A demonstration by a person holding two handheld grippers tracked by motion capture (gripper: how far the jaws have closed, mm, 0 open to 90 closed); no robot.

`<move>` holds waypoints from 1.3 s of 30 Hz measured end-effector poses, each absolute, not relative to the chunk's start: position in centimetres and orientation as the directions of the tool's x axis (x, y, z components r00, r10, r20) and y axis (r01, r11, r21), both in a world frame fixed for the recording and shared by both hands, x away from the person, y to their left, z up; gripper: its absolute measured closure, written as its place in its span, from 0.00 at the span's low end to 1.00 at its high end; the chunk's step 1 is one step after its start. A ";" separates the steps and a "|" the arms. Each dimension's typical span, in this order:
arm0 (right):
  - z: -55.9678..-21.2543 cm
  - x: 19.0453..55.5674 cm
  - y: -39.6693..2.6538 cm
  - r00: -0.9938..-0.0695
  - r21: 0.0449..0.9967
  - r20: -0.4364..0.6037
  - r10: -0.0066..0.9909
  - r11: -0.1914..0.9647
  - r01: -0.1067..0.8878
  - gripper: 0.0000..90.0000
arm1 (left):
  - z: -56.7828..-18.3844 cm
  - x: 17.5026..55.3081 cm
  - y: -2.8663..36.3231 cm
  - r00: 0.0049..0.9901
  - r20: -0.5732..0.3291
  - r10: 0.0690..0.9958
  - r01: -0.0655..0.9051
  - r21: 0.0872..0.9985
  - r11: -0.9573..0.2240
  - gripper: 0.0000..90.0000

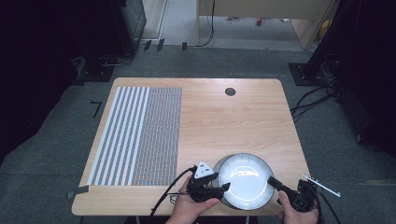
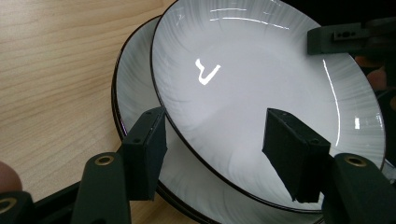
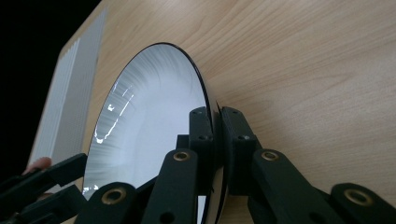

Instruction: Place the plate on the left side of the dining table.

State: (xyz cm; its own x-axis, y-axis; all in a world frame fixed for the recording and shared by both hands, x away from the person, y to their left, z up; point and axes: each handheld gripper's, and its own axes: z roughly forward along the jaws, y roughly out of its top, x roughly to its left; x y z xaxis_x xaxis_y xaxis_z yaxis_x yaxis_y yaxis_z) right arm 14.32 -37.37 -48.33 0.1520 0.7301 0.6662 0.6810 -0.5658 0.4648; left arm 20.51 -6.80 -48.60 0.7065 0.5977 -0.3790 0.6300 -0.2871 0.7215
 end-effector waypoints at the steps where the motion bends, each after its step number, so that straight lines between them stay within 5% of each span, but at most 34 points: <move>1: -48.5 14.3 -37.5 0.154 0.458 0.676 0.721 -0.574 0.679 0.94 | -48.6 20.5 -6.8 0.706 -0.379 0.598 0.630 0.722 -0.287 0.47; 12: -48.7 14.1 -37.9 0.105 0.450 0.727 0.679 -0.585 0.675 0.93 | -48.3 22.5 -5.7 0.651 -0.487 0.583 0.693 0.694 -0.194 0.80; 39: -45.5 16.1 -34.2 -0.020 0.514 0.721 0.693 -0.515 0.686 0.93 | -44.8 23.2 -0.9 0.639 -0.467 0.611 0.677 0.719 -0.158 0.86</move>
